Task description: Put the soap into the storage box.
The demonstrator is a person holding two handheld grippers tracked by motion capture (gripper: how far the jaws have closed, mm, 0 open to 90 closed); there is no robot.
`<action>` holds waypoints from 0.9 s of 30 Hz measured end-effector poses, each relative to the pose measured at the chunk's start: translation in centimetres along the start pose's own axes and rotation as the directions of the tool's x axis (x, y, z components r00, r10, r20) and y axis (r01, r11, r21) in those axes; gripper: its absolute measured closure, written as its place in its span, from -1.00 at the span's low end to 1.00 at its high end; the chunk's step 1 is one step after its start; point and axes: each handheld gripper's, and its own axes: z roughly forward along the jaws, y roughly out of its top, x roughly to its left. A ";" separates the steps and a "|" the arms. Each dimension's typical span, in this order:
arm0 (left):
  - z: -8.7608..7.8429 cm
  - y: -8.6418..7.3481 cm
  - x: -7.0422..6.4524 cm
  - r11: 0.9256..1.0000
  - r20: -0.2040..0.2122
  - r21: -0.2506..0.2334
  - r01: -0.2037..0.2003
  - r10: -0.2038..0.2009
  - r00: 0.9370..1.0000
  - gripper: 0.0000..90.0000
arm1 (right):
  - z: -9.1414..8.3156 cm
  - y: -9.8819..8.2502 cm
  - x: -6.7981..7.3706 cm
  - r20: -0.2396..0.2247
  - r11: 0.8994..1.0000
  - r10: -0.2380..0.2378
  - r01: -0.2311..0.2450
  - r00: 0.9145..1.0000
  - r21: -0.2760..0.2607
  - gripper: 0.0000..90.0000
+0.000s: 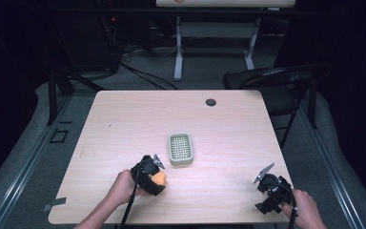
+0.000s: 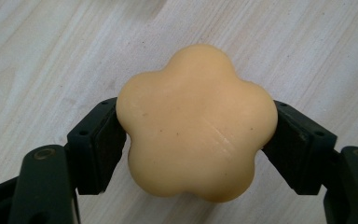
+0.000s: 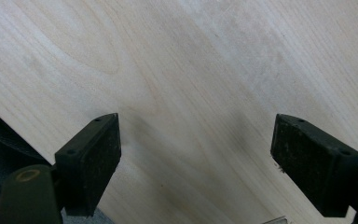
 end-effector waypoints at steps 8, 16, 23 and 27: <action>-0.5 0.3 0.7 1.000 0.001 -0.008 0.010 -0.010 1.000 -0.43 | -0.2 0.0 -0.1 0.012 1.000 -0.002 0.002 1.000 0.003 -0.65; -0.8 0.5 1.1 1.000 -0.001 0.000 0.009 -0.009 1.000 -0.44 | -0.4 0.1 -0.1 0.014 1.000 0.008 -0.007 1.000 -0.022 -0.65; -0.8 1.1 1.3 1.000 0.004 0.002 0.002 -0.002 1.000 -0.44 | -0.4 0.0 -0.2 0.014 1.000 0.000 0.000 1.000 -0.012 -0.65; -0.9 1.6 1.4 1.000 0.001 -0.001 -0.007 0.007 1.000 -0.44 | -0.4 -0.1 -0.1 0.017 1.000 0.007 -0.007 1.000 -0.016 -0.65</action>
